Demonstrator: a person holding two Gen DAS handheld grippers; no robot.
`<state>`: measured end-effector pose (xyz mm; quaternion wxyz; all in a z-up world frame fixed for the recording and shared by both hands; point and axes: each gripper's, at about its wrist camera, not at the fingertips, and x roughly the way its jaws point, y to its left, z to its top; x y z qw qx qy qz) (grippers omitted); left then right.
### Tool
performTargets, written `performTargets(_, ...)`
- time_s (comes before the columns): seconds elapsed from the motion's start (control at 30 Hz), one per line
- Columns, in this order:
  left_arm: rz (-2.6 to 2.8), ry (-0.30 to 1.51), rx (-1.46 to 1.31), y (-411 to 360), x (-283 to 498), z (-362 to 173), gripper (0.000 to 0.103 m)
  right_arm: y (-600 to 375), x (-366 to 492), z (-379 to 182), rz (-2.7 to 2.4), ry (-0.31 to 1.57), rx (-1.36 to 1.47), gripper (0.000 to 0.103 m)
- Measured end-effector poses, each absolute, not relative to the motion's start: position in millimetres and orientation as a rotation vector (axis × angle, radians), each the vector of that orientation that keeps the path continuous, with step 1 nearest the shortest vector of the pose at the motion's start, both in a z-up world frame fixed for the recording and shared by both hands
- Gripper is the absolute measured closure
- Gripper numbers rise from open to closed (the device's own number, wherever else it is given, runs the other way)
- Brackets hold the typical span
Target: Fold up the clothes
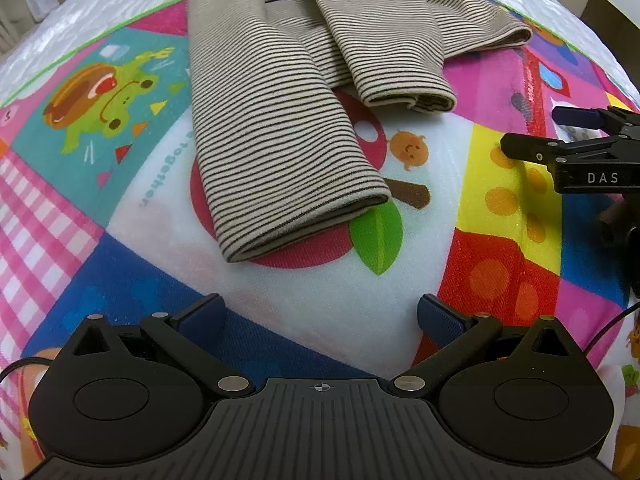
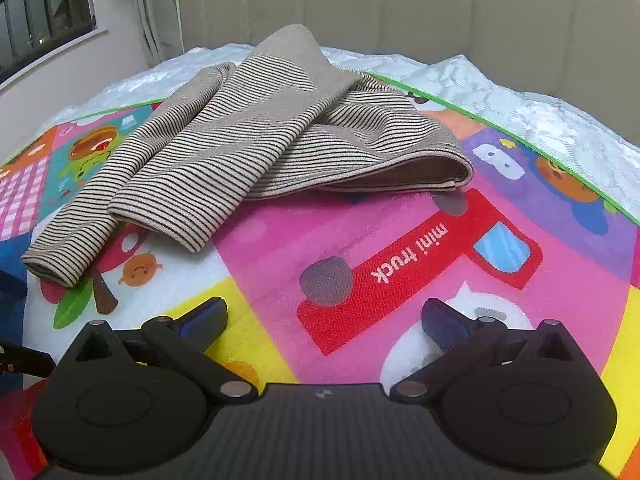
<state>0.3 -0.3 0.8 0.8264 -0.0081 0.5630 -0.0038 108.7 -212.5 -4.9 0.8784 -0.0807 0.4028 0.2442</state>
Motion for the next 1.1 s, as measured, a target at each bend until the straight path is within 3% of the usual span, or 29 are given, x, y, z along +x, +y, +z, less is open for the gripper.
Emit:
performTargets(0.2, 0.013, 1.16, -0.021, -3, 3, 8, 0.0, -219, 89, 7, 0.517, 0.744, -0.123, 0.0)
performTargets(0.6, -0.042, 0.789, 0.071, -5, -17, 47, 0.0, -195, 71, 46, 0.576, 0.746, -0.08, 0.0)
performTargets(1.1, -0.004, 0.857, 0.026, 8, -15, 41, 0.0, -200, 78, 43, 0.576, 0.771, -0.091, 0.0)
